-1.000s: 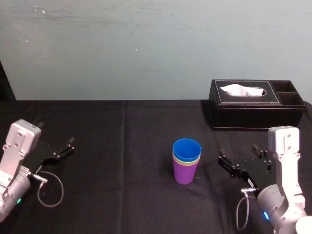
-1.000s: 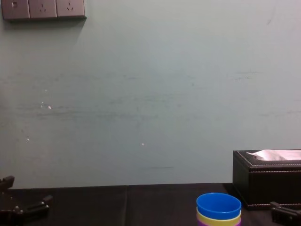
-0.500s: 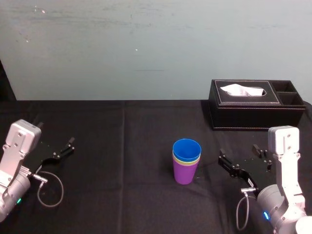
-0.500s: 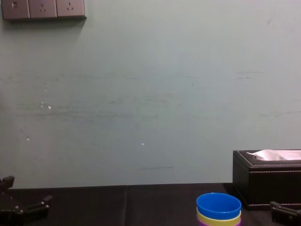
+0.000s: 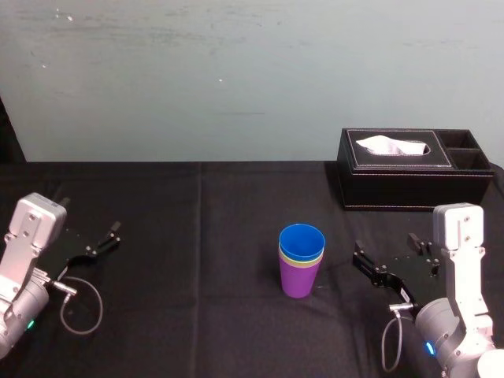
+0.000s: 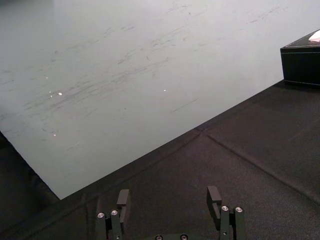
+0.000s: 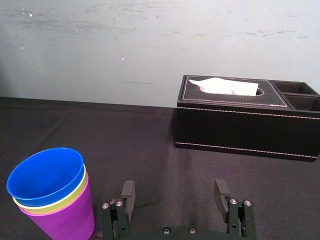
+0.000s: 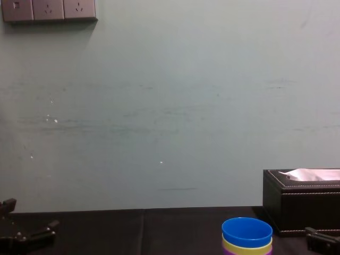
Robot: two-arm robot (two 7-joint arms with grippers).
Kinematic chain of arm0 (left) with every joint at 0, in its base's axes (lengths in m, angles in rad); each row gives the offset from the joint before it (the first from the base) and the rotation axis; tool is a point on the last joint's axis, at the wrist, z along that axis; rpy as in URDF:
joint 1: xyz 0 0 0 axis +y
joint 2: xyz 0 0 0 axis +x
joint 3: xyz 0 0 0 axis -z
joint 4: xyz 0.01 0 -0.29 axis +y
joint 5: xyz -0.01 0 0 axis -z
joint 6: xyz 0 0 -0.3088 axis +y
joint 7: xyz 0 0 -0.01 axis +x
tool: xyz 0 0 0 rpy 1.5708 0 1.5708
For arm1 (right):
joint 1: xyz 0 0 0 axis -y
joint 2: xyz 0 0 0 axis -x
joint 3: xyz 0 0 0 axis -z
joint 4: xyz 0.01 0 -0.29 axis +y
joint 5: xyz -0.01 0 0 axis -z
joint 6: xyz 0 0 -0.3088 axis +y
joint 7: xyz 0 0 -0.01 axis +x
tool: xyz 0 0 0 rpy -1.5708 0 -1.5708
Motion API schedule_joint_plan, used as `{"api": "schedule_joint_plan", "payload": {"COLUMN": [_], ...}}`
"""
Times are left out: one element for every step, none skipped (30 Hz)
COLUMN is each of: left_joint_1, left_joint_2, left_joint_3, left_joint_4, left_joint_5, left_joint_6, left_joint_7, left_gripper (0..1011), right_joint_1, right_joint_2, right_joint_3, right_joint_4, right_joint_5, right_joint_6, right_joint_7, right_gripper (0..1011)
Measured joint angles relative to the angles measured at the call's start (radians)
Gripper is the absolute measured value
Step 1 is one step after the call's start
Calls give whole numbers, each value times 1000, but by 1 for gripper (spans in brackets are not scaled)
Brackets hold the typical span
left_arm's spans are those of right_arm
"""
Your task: Stack the three plastic cups sequentially using one hand.
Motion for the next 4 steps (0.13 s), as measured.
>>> {"api": "schedule_joint_plan", "payload": {"left_joint_1": [0, 0, 0, 0], "left_joint_2": [0, 0, 0, 0], "left_joint_3": [0, 0, 0, 0], "left_joint_4": [0, 0, 0, 0], "left_joint_5": [0, 0, 0, 0], "left_joint_6": [0, 0, 0, 0], "left_joint_7": [0, 0, 0, 0], "left_gripper": [1000, 1001, 1000, 1000], "right_joint_1": [0, 0, 0, 0], "right_joint_2": [0, 0, 0, 0], "right_joint_3": [0, 0, 0, 0], "right_joint_4": [0, 0, 0, 0], "right_joint_5": [0, 0, 0, 0], "right_joint_6": [0, 0, 0, 0], "right_joint_7": [0, 0, 0, 0], "right_gripper": [1003, 1003, 1003, 1003]}}
